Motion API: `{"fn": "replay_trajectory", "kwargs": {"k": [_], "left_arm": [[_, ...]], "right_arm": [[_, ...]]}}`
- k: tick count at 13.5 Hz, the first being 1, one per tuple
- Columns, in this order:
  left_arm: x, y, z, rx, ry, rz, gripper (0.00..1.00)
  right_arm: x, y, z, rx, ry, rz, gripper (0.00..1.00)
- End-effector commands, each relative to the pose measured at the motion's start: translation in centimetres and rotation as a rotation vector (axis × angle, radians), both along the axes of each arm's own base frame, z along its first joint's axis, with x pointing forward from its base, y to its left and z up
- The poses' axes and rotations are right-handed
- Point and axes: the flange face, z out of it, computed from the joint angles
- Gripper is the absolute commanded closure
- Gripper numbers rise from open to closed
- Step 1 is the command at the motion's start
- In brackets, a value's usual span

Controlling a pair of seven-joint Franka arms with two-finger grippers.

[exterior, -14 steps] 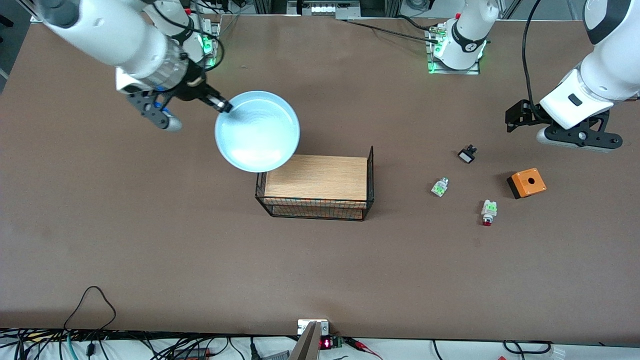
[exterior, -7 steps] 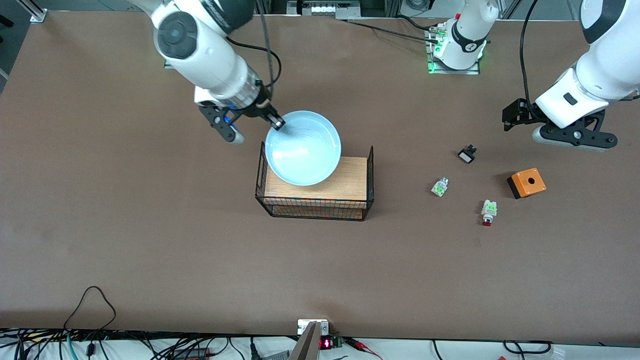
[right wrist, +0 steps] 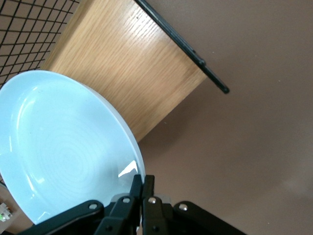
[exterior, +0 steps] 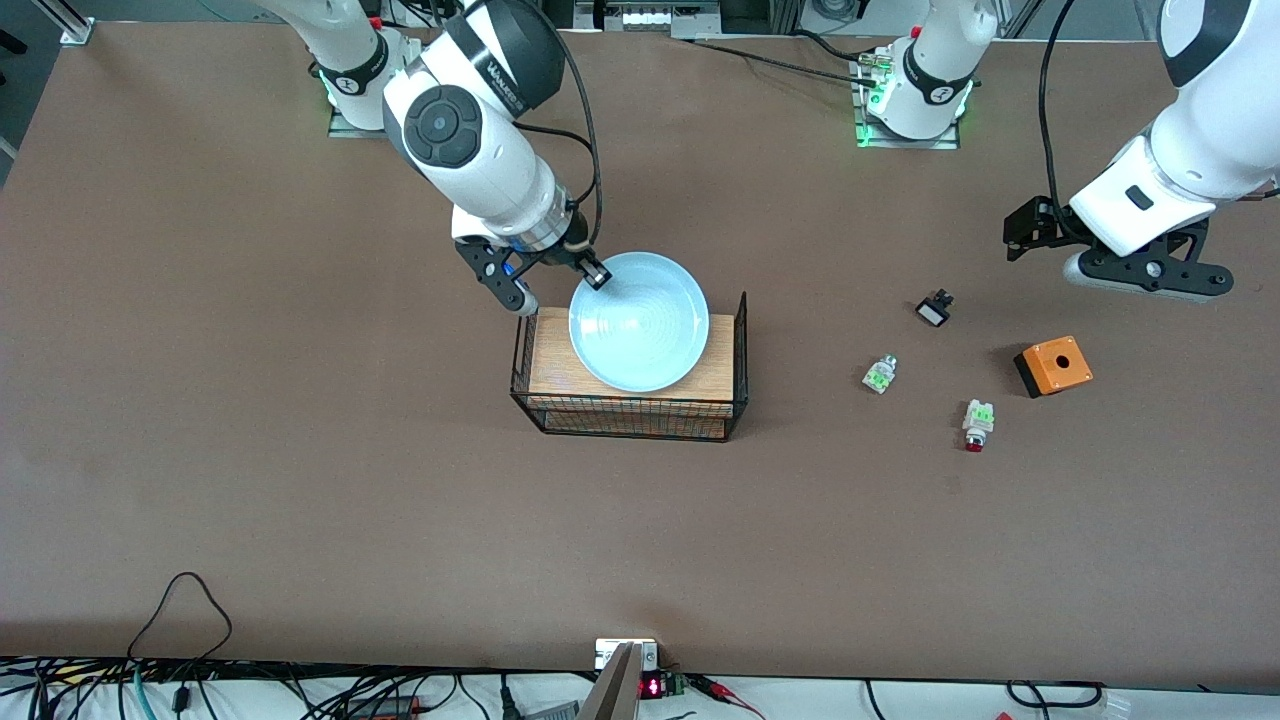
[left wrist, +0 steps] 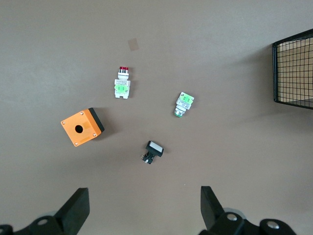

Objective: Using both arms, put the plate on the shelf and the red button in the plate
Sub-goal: 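Lift the blue plate with the right gripper and carry it over the basket, then lower the blue plate onto the basket and open the right gripper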

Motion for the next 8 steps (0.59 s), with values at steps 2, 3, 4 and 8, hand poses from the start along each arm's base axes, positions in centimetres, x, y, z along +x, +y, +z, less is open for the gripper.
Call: {"fn": "replay_trajectory", "kwargs": {"k": [2,3,4,8], "left_arm": [[-0.2,-0.1,1.0,0.024,-0.001,0.006,0.00],[-0.2,-0.1,0.9,0.024,0.000,0.006,0.00],[-0.1,0.0,0.9,0.024,0.000,0.009,0.00],[-0.1,0.0,1.0,0.022,-0.003,0.009,0.00]], "right_arm": [[0.4,0.2,-1.2,-0.011,-0.053,-0.011,1.00],[1.0,-0.3,-1.3,-0.009,-0.062,-0.016,1.00],[1.0,-0.4,-1.7,-0.012,-0.061,-0.010,1.00],[1.4,-0.9,-3.3,-0.025,-0.051,0.007,1.00]]}}
